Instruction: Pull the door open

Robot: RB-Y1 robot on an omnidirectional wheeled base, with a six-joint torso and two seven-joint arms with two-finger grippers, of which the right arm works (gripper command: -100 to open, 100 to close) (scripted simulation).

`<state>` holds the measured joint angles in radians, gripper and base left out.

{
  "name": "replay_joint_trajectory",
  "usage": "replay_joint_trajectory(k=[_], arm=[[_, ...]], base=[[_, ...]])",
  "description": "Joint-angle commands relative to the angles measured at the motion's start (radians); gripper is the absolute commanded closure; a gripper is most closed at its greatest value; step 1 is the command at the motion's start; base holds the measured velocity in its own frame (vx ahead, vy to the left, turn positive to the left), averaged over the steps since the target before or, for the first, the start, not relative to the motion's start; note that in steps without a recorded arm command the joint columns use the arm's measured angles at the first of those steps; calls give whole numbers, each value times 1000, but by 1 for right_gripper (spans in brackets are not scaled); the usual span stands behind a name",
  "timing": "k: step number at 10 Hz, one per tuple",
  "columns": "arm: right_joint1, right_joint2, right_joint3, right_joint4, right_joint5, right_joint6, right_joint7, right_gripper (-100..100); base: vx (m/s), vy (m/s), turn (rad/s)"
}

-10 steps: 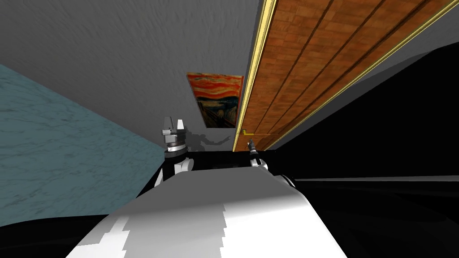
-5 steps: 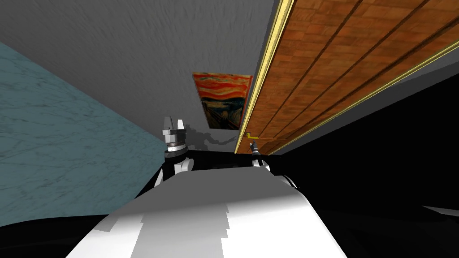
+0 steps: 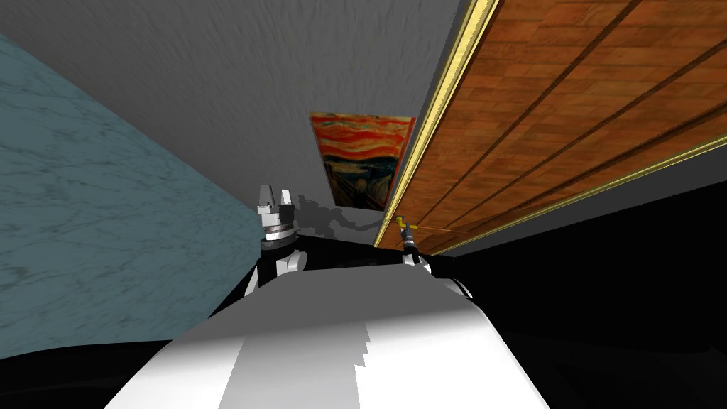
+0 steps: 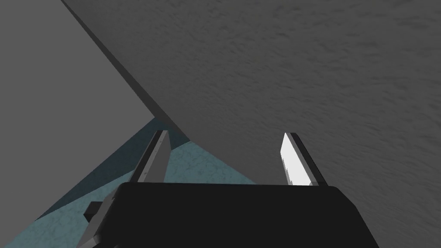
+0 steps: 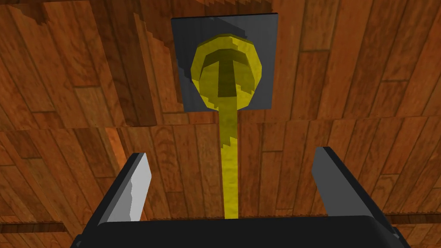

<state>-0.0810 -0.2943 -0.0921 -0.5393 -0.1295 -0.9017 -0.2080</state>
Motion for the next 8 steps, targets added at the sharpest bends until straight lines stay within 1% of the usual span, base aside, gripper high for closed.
replay_joint_trajectory(k=[1, 2, 3, 8], arm=[[10, 0, -23, -3, -6, -3, 3, -100], [9, 3, -15, -11, -4, 1, 5, -100], [9, 3, -15, -11, -4, 1, 5, 100], [9, 3, -15, -11, -4, 1, 5, 100]], base=[[98, -17, 266], [47, -12, 50], [-9, 2, -46], [-6, 2, -1]])
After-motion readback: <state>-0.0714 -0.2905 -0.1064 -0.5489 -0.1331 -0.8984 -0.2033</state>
